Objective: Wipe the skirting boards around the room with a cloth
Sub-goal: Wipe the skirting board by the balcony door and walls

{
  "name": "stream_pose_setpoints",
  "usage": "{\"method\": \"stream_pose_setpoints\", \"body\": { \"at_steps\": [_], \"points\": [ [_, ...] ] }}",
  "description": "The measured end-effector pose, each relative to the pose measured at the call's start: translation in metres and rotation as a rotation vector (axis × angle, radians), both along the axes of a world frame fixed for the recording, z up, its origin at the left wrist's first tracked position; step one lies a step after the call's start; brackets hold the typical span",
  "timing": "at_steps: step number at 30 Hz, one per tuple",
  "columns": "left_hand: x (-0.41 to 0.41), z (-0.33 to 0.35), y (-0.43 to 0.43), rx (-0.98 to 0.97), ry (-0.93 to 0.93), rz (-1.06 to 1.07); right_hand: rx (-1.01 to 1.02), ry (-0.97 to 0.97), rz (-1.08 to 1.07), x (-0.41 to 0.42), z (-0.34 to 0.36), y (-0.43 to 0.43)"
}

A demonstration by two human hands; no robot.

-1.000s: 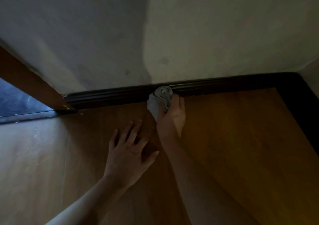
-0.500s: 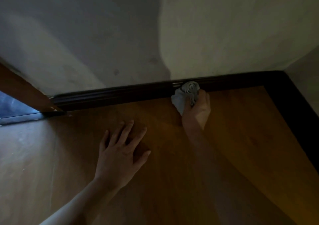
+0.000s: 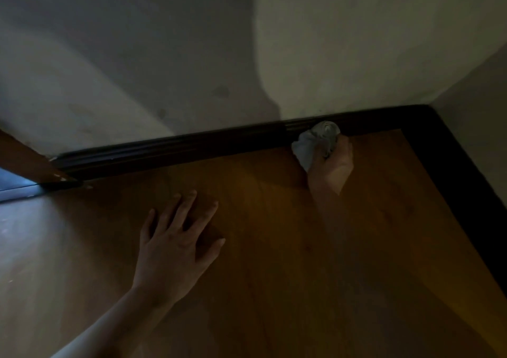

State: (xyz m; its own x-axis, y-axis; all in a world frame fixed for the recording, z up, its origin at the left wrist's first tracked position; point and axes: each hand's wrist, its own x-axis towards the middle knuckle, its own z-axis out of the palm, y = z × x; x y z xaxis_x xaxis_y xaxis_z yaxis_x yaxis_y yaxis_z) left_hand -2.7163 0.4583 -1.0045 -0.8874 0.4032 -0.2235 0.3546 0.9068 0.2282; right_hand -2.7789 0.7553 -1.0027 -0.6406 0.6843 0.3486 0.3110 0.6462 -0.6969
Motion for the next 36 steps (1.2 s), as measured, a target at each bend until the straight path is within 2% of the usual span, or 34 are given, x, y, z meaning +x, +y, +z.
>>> {"method": "stream_pose_setpoints", "body": {
  "at_steps": [3, 7, 12, 15, 18, 20, 24, 31, 36],
  "points": [
    [0.000, 0.001, 0.000, -0.005, -0.008, -0.003, -0.009, -0.027, -0.032, -0.001, -0.001, 0.005],
    [0.000, 0.001, 0.002, -0.008, -0.024, -0.004, 0.007, -0.038, 0.130, 0.000, -0.003, 0.004],
    [0.001, 0.002, 0.003, -0.035, -0.010, -0.003, -0.012, 0.009, -0.001, -0.002, -0.004, -0.002],
    [-0.003, 0.008, 0.009, -0.075, -0.016, -0.017, 0.030, 0.020, 0.174, 0.001, -0.003, -0.016],
    [-0.011, 0.012, 0.025, -0.100, 0.004, -0.088, 0.052, -0.026, 0.236, 0.002, -0.003, -0.010],
    [-0.018, 0.013, 0.040, -0.086, -0.006, -0.140, 0.025, -0.035, 0.184, 0.002, -0.003, 0.000],
    [-0.026, 0.006, 0.070, -0.041, 0.015, -0.260, -0.051, -0.038, -0.052, -0.001, -0.004, 0.035],
    [-0.032, -0.001, 0.080, -0.036, 0.022, -0.285, 0.064, -0.017, 0.168, 0.002, -0.004, 0.039],
    [-0.035, -0.007, 0.074, -0.001, 0.060, -0.314, 0.041, -0.018, -0.012, 0.001, -0.005, 0.054]
  ]
}}
